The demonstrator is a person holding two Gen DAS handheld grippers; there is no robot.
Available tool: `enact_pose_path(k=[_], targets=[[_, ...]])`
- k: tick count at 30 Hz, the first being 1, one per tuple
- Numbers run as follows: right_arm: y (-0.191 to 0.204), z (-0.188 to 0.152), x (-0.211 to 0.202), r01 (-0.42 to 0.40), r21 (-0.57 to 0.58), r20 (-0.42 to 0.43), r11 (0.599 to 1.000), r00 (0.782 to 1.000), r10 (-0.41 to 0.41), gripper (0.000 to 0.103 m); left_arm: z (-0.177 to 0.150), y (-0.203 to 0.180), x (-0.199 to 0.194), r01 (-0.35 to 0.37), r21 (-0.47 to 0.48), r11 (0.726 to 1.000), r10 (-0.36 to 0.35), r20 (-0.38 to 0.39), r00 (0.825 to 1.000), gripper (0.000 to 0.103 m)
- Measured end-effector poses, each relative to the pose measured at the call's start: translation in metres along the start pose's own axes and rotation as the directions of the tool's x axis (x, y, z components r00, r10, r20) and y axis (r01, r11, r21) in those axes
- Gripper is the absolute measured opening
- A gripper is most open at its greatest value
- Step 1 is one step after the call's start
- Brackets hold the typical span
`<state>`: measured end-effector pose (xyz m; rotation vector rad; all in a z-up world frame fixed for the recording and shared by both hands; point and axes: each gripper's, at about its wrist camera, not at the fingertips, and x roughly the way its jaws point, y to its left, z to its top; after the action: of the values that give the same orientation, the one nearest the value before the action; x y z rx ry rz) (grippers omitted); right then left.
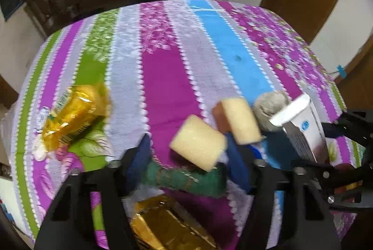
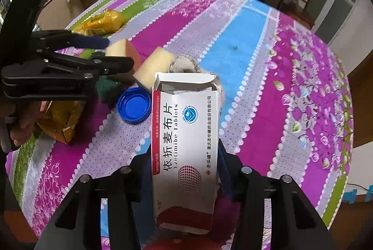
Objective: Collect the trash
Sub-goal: 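Grasp the white medicine box with the right tool while the left tool grasps the tan sponge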
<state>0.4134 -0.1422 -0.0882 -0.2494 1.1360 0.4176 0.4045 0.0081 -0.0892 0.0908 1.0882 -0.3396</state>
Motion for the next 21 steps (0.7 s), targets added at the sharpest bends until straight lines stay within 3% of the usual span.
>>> enact_pose_path(k=[3,7,12,17,21], targets=[[-0.002,-0.005,-0.012,-0.025,0.024,0.064,0.999,0.998,0.023,0.047,-0.004,-0.007,-0.004,-0.013,0.015,1.000,0.013,0.021,1.000,0.039],[-0.004,-0.012,-0.033,-0.048,0.060,0.167,0.997,0.985,0.038,0.047,-0.011,-0.007,-0.015,-0.016,0.000,1.000,0.016,0.068,0.998,0.037],[-0.004,-0.027,-0.073,-0.071,0.104,0.318,0.992,0.948,0.034,0.047,-0.022,-0.001,-0.058,0.008,-0.067,0.998,0.006,0.195,0.981,0.036],[0.003,-0.056,-0.116,-0.078,0.125,0.436,0.989,0.900,0.016,0.047,-0.051,-0.021,-0.119,0.014,-0.081,0.997,0.018,0.378,0.925,0.036],[0.010,-0.088,-0.154,-0.061,0.147,0.521,0.987,0.853,-0.025,0.047,-0.079,-0.050,-0.156,0.020,-0.063,0.998,0.014,0.495,0.869,0.036]])
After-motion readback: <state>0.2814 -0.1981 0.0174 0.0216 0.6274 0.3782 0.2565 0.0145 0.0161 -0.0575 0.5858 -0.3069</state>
